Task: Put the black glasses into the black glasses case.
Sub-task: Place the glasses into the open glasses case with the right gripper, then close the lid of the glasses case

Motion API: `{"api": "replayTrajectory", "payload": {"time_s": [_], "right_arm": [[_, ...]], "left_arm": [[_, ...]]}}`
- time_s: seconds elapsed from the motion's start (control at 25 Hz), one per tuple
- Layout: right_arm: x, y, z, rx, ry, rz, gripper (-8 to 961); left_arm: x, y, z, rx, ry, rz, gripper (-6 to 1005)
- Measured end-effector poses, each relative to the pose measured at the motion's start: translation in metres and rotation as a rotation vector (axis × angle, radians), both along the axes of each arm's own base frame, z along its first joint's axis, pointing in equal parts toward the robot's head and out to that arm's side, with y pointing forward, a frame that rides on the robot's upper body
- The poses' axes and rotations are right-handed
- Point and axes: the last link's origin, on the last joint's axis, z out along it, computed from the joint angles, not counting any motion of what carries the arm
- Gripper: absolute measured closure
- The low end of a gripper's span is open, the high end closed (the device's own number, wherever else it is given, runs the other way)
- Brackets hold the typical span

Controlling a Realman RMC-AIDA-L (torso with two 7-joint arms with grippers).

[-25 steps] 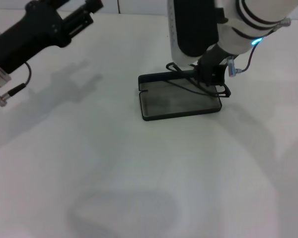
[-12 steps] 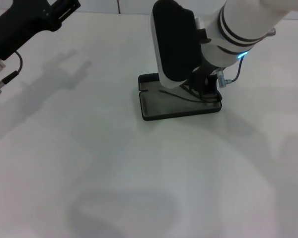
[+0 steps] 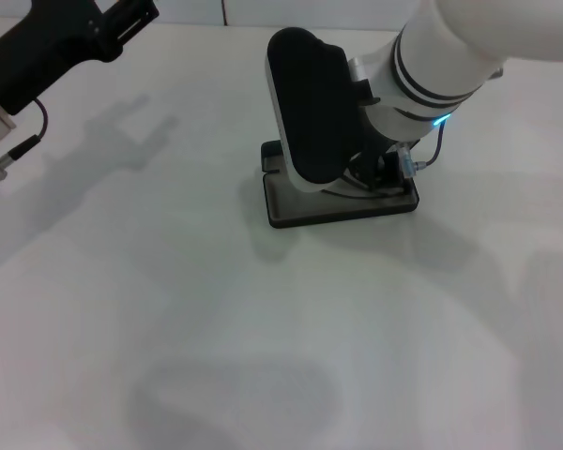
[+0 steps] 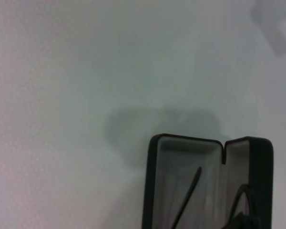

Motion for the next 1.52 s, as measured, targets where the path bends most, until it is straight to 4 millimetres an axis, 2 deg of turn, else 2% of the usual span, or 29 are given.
{"api": "replayTrajectory", "payload": {"time_s": [0.44, 0.6, 0.8, 0.96, 1.16, 1.4, 1.52], "right_arm": [[0.005, 0.0, 0.0, 0.012, 0.008, 0.004, 792], [0.003, -0.002, 0.004, 0.024, 0.048, 0.011, 790], [-0.002, -0.006, 0.018, 0.027, 0.125, -0.022, 788], [0.007, -0.013, 0.036, -0.006, 0.215, -0.101, 787], [0.038, -0.03, 0.058, -0.097, 0.371, -0.221, 785], [0.095, -0.042, 0.08, -0.065, 0.533, -0.333, 782], [0.121, -0.047, 0.091, -0.05, 0.665, -0.404, 781]], "left_arm": [[0.0, 0.001, -0.001, -0.003, 0.007, 0.004, 363], [0.0, 0.002, -0.001, -0.004, 0.009, 0.005, 363], [-0.002, 0.003, 0.0, -0.002, 0.017, 0.018, 363], [-0.003, 0.003, -0.003, -0.012, 0.031, 0.022, 363], [-0.004, 0.007, -0.012, -0.047, 0.074, 0.044, 363], [0.002, 0.02, -0.042, -0.191, 0.171, 0.093, 363], [0.011, 0.032, -0.058, -0.253, 0.249, 0.112, 363]]}}
